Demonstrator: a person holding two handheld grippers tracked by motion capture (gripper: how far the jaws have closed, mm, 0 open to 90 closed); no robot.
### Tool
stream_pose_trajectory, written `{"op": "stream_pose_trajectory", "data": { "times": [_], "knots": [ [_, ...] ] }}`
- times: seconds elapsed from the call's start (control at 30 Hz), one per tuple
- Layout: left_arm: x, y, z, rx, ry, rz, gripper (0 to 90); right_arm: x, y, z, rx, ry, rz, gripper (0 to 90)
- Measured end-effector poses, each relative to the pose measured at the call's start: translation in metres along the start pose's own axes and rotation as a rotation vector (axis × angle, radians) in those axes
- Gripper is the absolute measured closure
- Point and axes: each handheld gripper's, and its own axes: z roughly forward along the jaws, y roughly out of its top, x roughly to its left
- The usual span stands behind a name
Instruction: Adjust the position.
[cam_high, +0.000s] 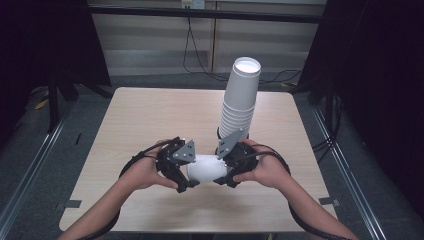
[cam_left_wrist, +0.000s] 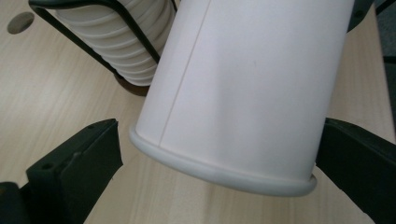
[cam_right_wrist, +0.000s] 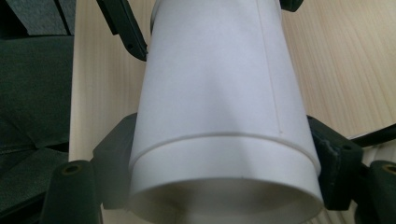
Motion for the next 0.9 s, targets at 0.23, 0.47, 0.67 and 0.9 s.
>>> {"op": "stream_pose_trajectory", "data": {
  "times": [0.23, 0.47, 0.67, 0.9],
  "knots": [
    [0.0003, -0.0040, 0.0022, -0.033, -0.027, -0.023, 0.0, 0.0014, -0.0055, -0.0032, -0.037, 0.011, 0.017, 23.9],
    [-0.0011, -0.0033, 0.0065, -0.066, -0.046, -0.018, 0.3, 0.0007, -0.0083, -0.0043, -0.069, 0.020, 0.028, 23.6],
    [0.0000, -0.0033, 0.0047, -0.076, -0.039, -0.023, 6.4, -0.0003, -0.0091, -0.0039, -0.078, 0.030, 0.027, 23.6],
    [0.0001, -0.0027, 0.0031, -0.068, -0.034, -0.005, 9.2, -0.0024, -0.0088, -0.0031, -0.071, 0.030, 0.018, 23.8]
  ]
}}
